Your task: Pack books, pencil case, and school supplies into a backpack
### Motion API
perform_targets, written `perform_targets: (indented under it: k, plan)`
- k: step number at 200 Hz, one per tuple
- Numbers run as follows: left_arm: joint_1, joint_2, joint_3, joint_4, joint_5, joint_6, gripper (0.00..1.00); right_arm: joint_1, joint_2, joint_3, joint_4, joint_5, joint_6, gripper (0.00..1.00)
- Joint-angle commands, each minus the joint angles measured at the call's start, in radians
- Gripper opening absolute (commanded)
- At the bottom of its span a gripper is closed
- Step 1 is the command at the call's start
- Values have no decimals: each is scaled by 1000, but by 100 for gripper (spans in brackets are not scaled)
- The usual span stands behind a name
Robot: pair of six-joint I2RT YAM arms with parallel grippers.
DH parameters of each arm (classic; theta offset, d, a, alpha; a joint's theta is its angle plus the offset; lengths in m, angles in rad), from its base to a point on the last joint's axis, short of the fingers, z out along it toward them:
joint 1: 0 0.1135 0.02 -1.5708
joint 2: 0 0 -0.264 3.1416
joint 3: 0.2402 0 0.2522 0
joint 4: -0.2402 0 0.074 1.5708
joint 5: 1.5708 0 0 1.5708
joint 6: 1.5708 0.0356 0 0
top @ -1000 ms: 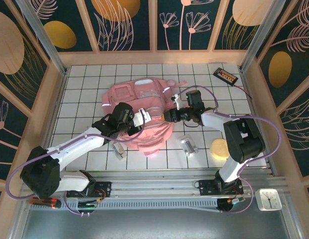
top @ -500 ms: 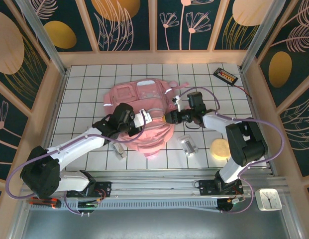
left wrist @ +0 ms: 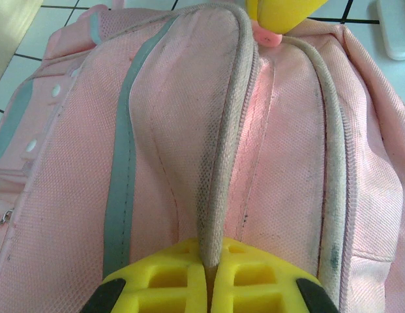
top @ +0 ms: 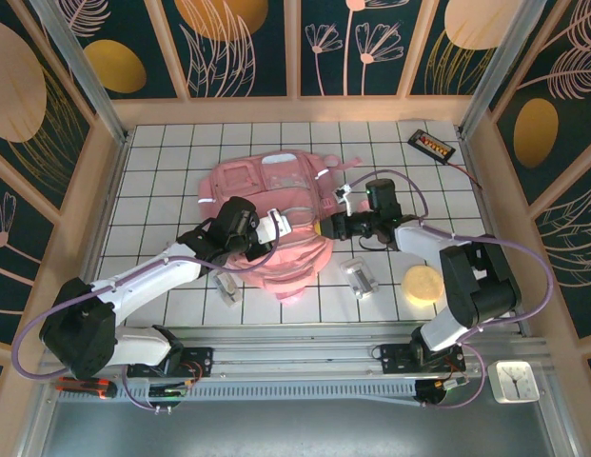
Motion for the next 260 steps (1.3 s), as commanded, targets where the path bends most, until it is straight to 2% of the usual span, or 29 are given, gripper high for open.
perform_targets:
  k: [1, 23, 55, 76, 98, 123, 146, 172, 193, 212, 234, 260]
  plan:
    - [-21, 1, 28, 35, 74, 20, 0, -9, 6, -12, 72, -74, 63, 29]
    - [-21, -3, 24, 33, 72, 22, 0, -8, 26, -19, 96, -70, 91, 29]
    - [-20, -13, 15, 33, 67, 26, 0, -7, 54, 8, 0, -15, 56, 28]
    - [-21, -19, 10, 33, 70, 28, 0, -5, 56, 32, -73, 65, 30, 37]
    - [-21, -19, 8, 35, 73, 28, 0, -2, 57, 49, -87, 83, 24, 37]
    - [-22, -17, 7, 38, 72, 29, 0, 11, 63, 70, -99, 93, 18, 28]
    - [-21, -17, 6, 38, 70, 29, 0, 23, 76, 88, -137, 106, -2, 9]
    - [-21, -14, 11, 33, 65, 24, 0, 38, 62, 101, -204, 142, -41, 0]
    - [-21, -8, 20, 28, 42, 12, 0, 47, 16, 111, -271, 197, -69, 0]
    - [-21, 15, 47, 2, 10, -10, 0, 74, -8, 168, -405, 266, -128, 0]
    - [-21, 42, 80, -6, -43, -50, 0, 123, 23, 277, -598, 338, -206, 0]
    - [-22, 54, 101, 4, -90, -71, 0, 167, 57, 367, -731, 360, -213, 0]
